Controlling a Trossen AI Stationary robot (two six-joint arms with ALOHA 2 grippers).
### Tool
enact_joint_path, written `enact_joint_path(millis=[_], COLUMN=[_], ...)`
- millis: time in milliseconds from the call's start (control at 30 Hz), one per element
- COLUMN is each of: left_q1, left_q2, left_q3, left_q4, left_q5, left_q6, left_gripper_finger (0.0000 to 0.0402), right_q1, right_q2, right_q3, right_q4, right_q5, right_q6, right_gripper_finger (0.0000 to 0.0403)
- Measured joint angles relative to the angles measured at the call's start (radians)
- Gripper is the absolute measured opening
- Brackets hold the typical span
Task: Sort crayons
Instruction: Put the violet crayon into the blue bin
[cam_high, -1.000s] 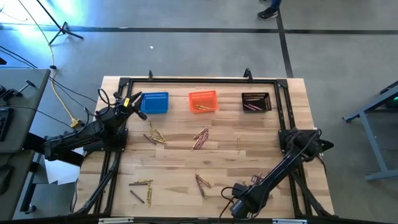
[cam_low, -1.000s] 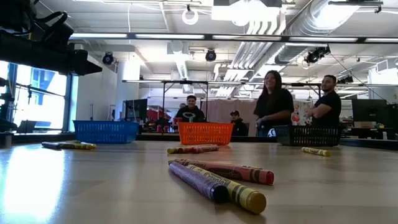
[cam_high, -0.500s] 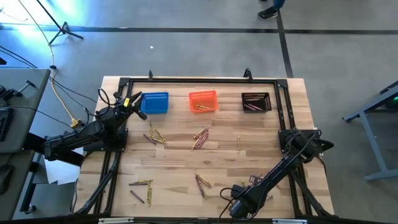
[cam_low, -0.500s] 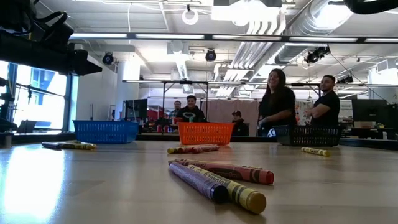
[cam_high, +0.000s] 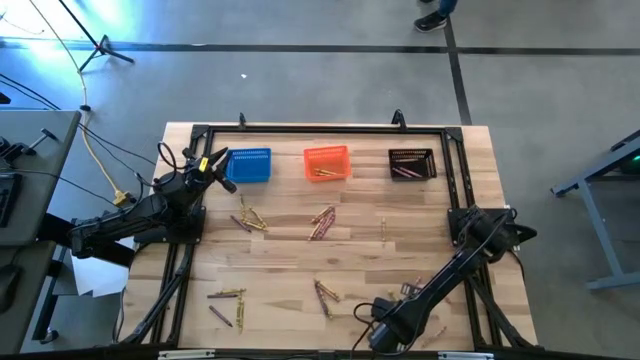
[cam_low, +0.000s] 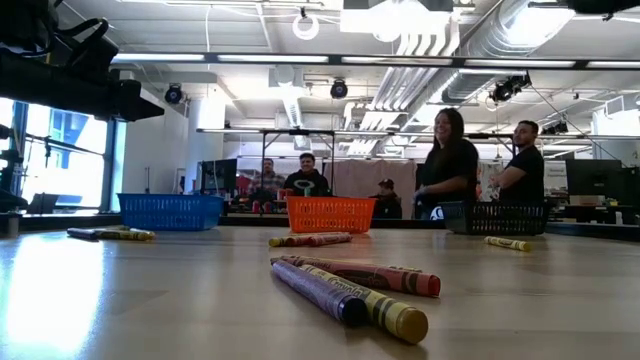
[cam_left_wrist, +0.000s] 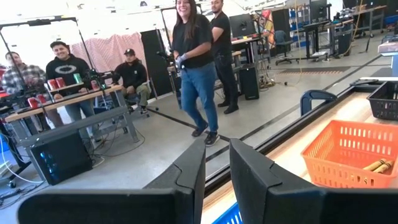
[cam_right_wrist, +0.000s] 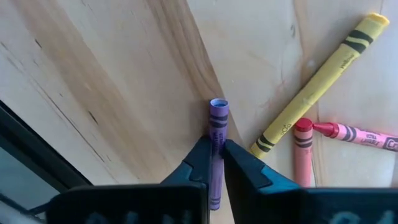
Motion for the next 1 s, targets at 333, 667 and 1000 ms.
enact_joint_path(millis=[333,667,1000], left_q1=[0.000,0.000,0.000], left_q2=[0.000,0.000,0.000], left_q3=[0.000,0.000,0.000], left_q4=[0.000,0.000,0.000], left_q5=[0.000,0.000,0.000], left_q6=[0.001,0.000,0.001], left_gripper_finger=[0.0060,0.0060,0.0060], right_q1=[-0.041,-0.176,-0.476], right_q2=[0.004,0.000,-0.001], right_q3=[0.193,0.440,0.509], right_q4=[-0.063,-0.353,-0.386], right_q5=[0.248,0.737,0.870], right_q6=[-0.075,-0.185,-0.466], right_gripper_finger=[0.0011,0.0012,0.0012])
